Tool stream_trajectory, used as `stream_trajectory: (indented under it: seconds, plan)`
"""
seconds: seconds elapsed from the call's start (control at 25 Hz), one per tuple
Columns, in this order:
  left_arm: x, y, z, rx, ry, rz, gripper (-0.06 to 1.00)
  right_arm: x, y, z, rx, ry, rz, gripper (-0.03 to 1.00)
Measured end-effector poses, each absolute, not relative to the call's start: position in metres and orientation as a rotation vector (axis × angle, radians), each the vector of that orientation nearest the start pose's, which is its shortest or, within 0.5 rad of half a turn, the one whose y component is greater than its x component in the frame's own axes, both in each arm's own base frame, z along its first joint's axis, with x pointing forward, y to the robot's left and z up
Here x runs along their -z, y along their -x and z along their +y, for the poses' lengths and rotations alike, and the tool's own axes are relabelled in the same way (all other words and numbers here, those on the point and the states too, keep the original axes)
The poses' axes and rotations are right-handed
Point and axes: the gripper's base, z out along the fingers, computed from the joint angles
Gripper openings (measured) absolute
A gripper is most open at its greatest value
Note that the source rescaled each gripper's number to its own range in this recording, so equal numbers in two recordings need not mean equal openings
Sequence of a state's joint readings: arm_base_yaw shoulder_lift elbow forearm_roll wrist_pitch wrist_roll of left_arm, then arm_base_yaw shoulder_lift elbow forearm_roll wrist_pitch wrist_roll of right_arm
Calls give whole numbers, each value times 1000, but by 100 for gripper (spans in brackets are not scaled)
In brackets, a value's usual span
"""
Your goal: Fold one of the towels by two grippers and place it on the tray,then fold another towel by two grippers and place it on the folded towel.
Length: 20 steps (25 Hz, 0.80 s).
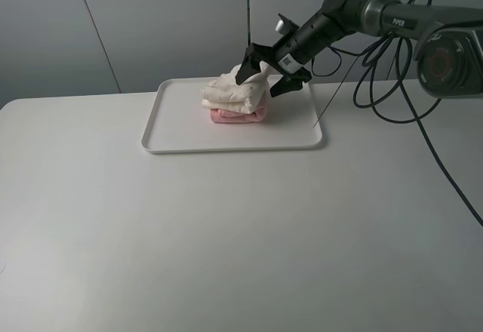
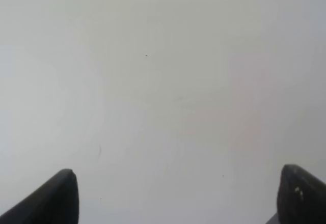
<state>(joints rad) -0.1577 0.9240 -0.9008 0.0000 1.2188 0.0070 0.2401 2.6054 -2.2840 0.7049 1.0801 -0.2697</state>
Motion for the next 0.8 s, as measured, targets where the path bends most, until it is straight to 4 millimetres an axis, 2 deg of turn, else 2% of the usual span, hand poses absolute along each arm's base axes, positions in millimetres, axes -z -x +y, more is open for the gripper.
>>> stream_trajectory:
  seconds: [0.12,0.28,0.44,0.6,0.72,0.8]
  plan:
    - [-327,-143,-23,46,-214,2713,100,-152,-508,174,-845,415,2703,99]
    - [-337,-128,-20,52,-209,2642,100,-214,-503,158,-567,526,2621,99]
    - [-349,-107,-16,49,-202,2546,100,-280,-487,139,-308,578,2535,99]
    - [-358,-85,-12,52,-194,2450,100,-333,-465,125,-183,580,2485,99]
    - [-364,-67,-9,58,-187,2375,100,-359,-451,120,-149,567,2453,99]
    - [-367,-55,-7,65,-169,2325,100,-369,-441,115,-127,549,2451,99]
